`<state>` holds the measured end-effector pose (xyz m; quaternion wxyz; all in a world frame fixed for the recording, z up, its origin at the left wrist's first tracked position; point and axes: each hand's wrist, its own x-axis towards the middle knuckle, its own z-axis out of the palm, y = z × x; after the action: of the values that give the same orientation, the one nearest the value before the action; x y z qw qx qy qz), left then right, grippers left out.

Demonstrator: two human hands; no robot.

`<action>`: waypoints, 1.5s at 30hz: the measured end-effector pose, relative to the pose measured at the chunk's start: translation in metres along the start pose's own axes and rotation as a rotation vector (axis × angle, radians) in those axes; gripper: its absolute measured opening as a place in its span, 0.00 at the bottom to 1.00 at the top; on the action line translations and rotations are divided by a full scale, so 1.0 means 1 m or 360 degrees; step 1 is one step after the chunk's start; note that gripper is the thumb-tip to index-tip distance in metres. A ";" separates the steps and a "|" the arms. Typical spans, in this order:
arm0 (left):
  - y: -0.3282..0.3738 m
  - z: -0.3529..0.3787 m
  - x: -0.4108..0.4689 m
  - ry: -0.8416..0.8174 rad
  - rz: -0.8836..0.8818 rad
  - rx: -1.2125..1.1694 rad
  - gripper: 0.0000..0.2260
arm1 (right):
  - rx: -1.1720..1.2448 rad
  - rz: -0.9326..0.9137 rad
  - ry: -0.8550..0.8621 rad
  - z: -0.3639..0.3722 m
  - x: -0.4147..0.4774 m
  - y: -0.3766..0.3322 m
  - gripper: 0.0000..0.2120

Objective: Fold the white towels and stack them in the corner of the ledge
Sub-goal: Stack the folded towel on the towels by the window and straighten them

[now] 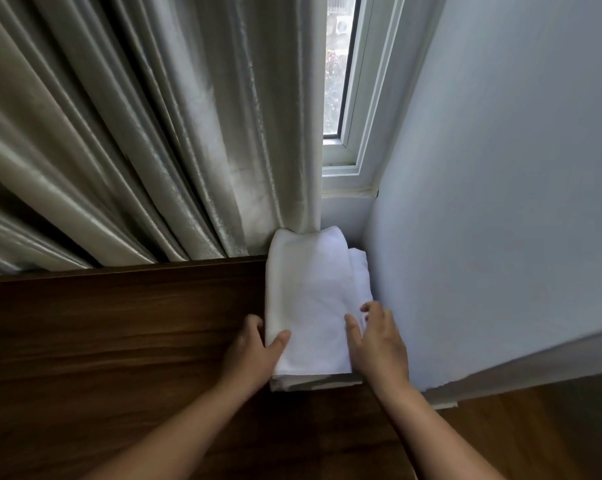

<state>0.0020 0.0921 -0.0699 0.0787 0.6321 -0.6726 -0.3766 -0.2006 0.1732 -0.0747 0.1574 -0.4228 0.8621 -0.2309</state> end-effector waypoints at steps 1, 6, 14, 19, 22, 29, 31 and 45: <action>0.003 0.000 0.007 0.0121 0.0102 0.0057 0.28 | -0.0028 -0.0134 0.0099 0.002 0.003 -0.005 0.21; 0.022 0.015 0.046 0.0058 0.0371 0.0203 0.30 | -0.0297 -0.0357 -0.0185 0.026 0.020 -0.030 0.35; 0.010 0.034 0.056 -0.0082 0.0367 -0.0044 0.33 | -0.0389 -0.0286 -0.0271 0.046 0.018 -0.024 0.34; 0.015 0.028 0.069 -0.0180 0.0128 -0.0540 0.40 | -0.0297 -0.0109 -0.0232 0.053 0.008 -0.034 0.35; 0.016 0.026 0.069 -0.0202 0.0117 -0.0644 0.38 | -0.0310 -0.0131 -0.0224 0.054 0.008 -0.032 0.35; 0.002 0.040 0.021 -0.0109 -0.0235 -0.1186 0.27 | 0.0038 -0.0118 -0.0151 0.037 0.013 -0.010 0.38; -0.007 0.051 0.008 -0.0169 -0.0298 -0.1343 0.29 | 0.0095 0.0055 -0.0223 0.040 0.011 -0.006 0.36; -0.026 0.035 -0.026 -0.0140 0.0629 0.0055 0.55 | 0.0280 0.0144 -0.0273 0.030 0.017 -0.015 0.34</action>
<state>0.0072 0.1321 -0.1002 0.1108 0.4721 -0.7927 -0.3693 -0.1870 0.1436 -0.0933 0.2773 -0.3861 0.8401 -0.2612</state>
